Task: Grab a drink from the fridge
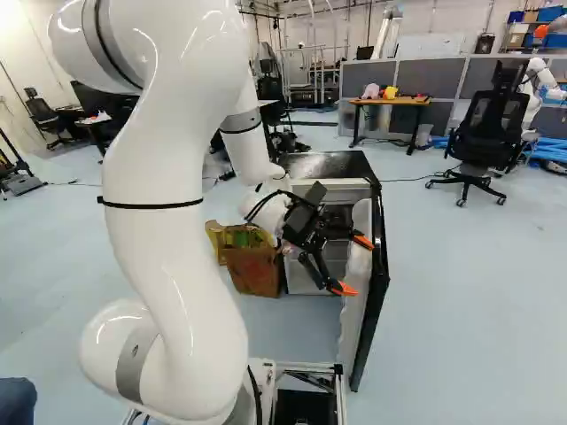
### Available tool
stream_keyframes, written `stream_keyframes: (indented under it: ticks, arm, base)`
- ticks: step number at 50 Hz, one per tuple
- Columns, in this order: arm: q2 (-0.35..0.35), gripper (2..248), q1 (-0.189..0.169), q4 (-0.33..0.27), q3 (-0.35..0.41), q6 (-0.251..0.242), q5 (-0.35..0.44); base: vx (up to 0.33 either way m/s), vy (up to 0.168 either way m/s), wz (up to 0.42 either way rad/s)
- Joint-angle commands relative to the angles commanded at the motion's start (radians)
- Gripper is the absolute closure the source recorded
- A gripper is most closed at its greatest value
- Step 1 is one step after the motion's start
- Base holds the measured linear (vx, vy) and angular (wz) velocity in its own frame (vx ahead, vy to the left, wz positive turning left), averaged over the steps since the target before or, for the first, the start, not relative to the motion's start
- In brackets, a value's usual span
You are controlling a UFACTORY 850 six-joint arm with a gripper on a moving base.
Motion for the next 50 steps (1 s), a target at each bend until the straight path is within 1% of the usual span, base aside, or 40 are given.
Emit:
stream_keyframes:
  ticks: [18,35,42,50]
  arm:
    - [-0.036,3,-0.091,-0.002,-0.079,0.0,-0.009]
    - [-0.071,3,-0.167,-0.002,-0.153,0.0,-0.061]
    - [-0.084,3,-0.192,-0.002,-0.179,0.0,-0.085]
    - [-0.095,3,-0.212,-0.002,-0.203,0.0,-0.1]
  base:
    - [0.0,0.0,0.0]
    - [0.0,0.0,0.0]
    - [0.0,0.0,0.0]
    - [0.0,0.0,0.0]
